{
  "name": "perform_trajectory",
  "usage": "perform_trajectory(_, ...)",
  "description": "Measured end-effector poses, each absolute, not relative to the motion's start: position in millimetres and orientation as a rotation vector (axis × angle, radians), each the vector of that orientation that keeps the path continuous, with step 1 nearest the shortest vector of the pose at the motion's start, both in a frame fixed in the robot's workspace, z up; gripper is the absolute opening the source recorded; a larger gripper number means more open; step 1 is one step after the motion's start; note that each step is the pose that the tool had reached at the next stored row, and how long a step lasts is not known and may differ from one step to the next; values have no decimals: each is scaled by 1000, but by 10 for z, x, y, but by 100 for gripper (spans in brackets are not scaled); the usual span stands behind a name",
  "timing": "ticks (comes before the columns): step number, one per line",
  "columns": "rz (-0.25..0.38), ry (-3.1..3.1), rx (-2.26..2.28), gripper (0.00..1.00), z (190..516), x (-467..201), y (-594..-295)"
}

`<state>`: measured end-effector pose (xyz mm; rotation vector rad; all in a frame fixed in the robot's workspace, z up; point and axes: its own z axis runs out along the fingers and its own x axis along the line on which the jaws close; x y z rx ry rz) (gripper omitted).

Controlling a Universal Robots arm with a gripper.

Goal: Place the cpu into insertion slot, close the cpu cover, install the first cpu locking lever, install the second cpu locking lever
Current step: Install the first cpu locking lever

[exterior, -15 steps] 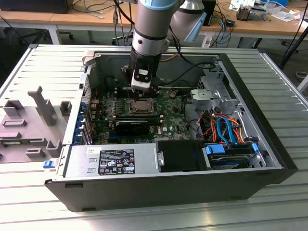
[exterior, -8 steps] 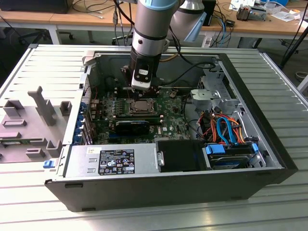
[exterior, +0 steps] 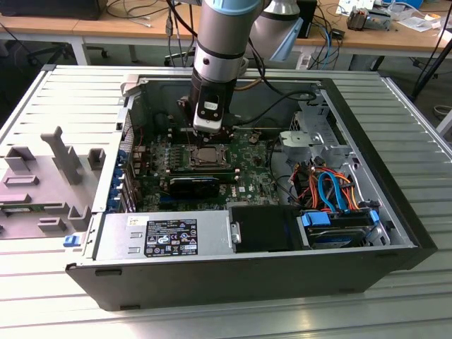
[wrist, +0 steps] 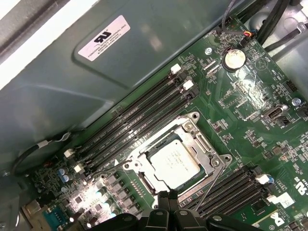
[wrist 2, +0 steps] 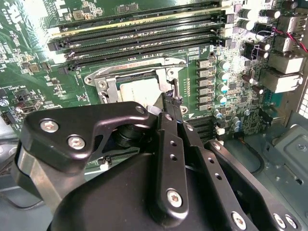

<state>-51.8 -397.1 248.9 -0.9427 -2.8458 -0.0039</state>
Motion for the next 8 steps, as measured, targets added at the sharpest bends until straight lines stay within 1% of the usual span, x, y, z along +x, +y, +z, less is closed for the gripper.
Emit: perform_trajectory(8, -3, -2849, -934, 11, 2488, -518, -3971)
